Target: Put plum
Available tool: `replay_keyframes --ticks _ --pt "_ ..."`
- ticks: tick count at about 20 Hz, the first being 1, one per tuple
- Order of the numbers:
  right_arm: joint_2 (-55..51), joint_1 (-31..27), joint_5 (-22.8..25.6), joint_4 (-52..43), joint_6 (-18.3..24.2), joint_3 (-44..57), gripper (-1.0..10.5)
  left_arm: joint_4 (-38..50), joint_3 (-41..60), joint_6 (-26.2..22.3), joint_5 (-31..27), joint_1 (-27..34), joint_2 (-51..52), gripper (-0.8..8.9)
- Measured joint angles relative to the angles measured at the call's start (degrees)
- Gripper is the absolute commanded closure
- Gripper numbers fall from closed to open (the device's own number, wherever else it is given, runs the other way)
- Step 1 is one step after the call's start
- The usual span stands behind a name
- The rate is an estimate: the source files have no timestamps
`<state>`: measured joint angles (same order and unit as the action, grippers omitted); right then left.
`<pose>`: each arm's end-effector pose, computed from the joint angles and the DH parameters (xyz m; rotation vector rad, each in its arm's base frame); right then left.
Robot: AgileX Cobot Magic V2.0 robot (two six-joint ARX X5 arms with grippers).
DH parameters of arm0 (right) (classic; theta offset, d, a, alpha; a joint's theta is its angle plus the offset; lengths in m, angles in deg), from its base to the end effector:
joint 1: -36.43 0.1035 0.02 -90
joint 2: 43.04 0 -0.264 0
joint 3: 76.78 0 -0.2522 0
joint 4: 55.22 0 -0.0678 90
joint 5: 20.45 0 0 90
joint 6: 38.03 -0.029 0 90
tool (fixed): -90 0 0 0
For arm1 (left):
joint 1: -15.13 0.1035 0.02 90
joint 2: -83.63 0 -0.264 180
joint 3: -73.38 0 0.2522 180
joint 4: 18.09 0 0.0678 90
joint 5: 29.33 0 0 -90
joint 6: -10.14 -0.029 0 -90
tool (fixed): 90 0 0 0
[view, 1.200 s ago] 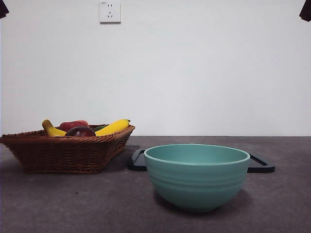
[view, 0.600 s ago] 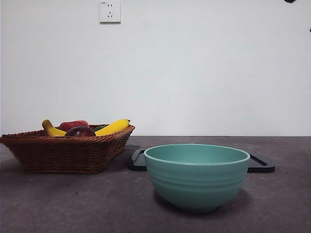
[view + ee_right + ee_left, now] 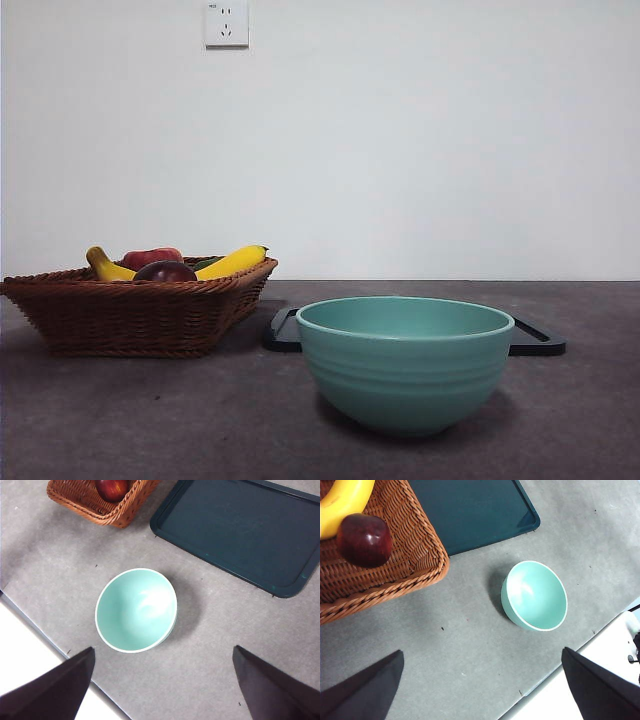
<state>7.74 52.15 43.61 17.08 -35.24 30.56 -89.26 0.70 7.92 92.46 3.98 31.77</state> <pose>0.1380 0.0520 0.3297 0.0366 0.8780 0.7002 0.1459 -0.0443 0.3296 -0.1264 0.8699 -0.7164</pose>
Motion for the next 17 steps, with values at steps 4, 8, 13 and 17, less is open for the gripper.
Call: replay_keyframes --ticks 4,8,13,17 --pt "0.0 0.0 0.0 0.0 0.0 0.0 5.1 0.1 0.0 0.2 -1.4 0.0 0.0 3.14" --pt "0.0 0.0 0.0 0.0 0.0 0.0 5.1 3.7 -0.1 2.3 -4.0 -0.6 -1.5 3.15" --pt "0.0 0.0 0.0 0.0 0.0 0.0 5.1 6.3 -4.8 4.3 -12.2 -3.8 -8.6 3.22" --pt "0.0 0.0 0.0 0.0 0.0 0.0 5.1 7.0 -12.3 4.5 -19.1 -5.9 -18.2 3.22"
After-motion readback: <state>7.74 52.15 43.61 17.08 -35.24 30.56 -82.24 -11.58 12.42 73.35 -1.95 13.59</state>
